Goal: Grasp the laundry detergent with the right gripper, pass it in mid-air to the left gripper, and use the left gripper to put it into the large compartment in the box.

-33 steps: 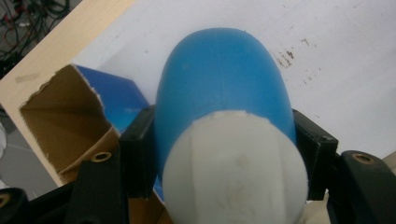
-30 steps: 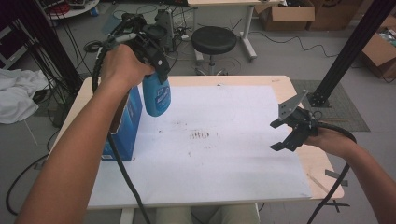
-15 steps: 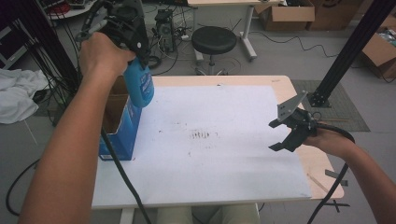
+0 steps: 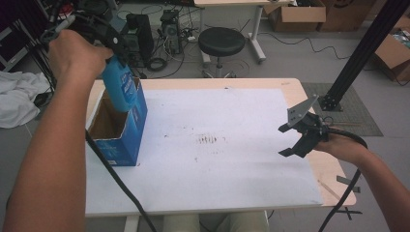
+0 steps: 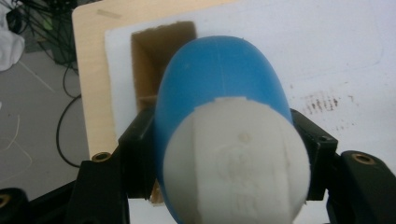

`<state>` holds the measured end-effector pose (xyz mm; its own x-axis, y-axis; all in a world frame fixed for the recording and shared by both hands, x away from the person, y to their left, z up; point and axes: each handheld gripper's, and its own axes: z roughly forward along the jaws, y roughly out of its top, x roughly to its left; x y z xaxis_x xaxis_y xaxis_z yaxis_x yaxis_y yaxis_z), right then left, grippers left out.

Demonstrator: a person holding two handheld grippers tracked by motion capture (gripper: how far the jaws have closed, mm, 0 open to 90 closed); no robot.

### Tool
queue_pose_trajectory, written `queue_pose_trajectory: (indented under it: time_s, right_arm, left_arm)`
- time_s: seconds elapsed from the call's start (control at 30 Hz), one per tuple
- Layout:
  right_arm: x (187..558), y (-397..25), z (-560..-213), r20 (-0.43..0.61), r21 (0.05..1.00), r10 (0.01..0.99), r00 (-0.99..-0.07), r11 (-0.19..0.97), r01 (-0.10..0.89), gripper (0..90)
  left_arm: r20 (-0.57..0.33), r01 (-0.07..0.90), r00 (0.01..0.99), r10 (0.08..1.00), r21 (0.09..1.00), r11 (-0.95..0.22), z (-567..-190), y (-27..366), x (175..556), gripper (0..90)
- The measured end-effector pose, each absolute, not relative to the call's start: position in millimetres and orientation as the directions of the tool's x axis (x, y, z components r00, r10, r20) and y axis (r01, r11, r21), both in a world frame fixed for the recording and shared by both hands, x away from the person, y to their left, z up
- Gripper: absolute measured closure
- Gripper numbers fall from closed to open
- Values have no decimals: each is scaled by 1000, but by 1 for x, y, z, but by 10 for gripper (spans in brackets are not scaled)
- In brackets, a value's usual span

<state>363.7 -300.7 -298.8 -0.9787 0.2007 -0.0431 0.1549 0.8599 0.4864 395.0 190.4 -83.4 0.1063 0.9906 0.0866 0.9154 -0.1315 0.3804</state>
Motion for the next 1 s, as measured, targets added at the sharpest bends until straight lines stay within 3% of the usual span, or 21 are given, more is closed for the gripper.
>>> queue_pose_trajectory:
  time_s: [0.3,1.0]
  right_arm:
    - [361,-303,-301,-46,489,210,-977,857,162,158]
    - [362,-305,-307,-47,478,222,-974,861,173,166]
  left_arm:
    - [84,919,51,995,386,-80,-98,212,392,380]
    - [77,929,35,996,366,-61,-158,236,394,380]
